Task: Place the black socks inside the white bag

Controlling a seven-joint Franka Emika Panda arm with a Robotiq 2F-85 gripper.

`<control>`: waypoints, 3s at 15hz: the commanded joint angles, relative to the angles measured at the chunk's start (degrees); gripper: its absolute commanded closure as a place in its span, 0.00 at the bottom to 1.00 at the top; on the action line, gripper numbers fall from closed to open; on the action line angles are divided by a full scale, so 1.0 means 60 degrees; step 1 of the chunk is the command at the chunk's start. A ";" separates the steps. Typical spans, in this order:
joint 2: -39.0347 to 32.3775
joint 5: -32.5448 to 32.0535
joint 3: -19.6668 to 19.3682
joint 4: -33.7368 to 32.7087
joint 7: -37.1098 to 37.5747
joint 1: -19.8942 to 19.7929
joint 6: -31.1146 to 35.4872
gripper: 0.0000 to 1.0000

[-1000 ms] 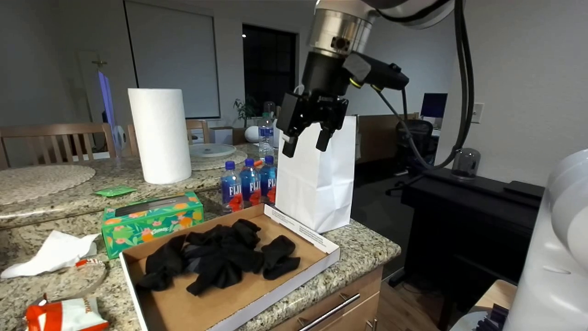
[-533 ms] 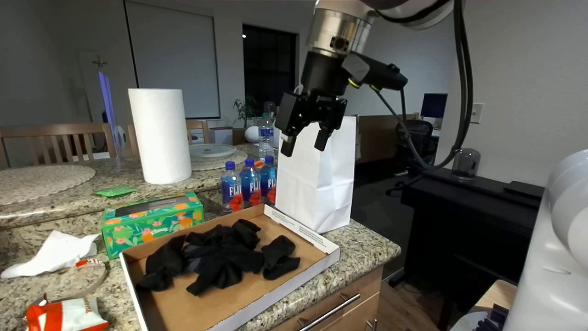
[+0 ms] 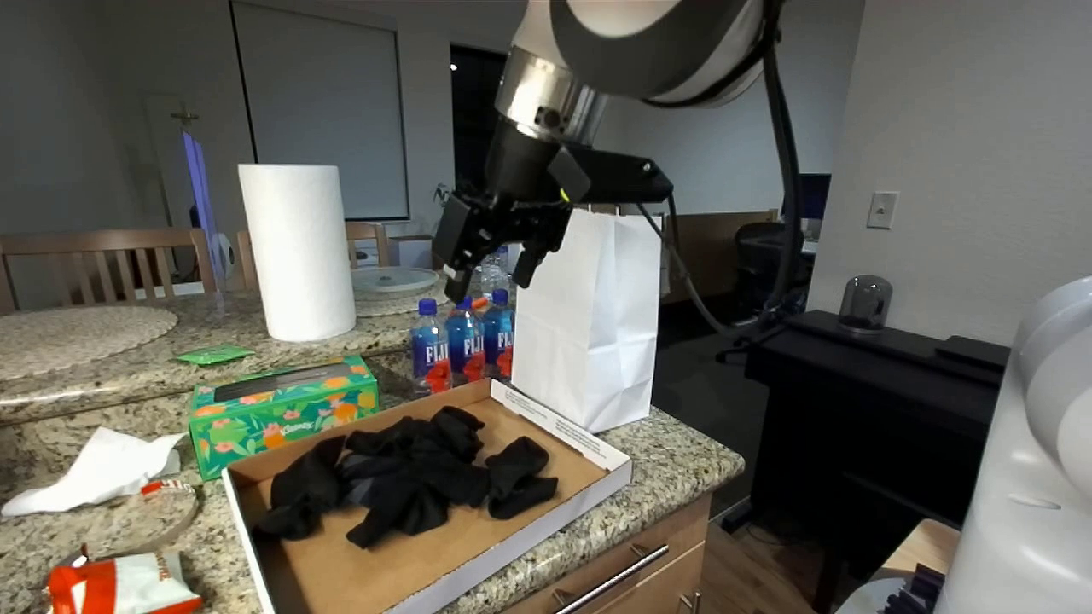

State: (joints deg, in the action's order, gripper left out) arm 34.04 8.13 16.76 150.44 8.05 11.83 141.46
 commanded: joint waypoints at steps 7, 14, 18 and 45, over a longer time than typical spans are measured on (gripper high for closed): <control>-0.1822 -0.0624 0.0255 -0.0056 0.0617 0.0125 0.0331 0.00; -0.3130 -0.0588 0.0329 -0.0652 0.0575 0.0150 0.0755 0.00; -0.4330 -0.1196 0.0495 -0.1150 0.0923 0.0022 0.1317 0.00; -0.7542 -0.1908 -0.0723 -0.3232 0.1405 0.0783 0.0495 0.97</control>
State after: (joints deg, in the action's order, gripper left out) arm -12.14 -2.95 13.02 130.99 15.68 15.94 145.67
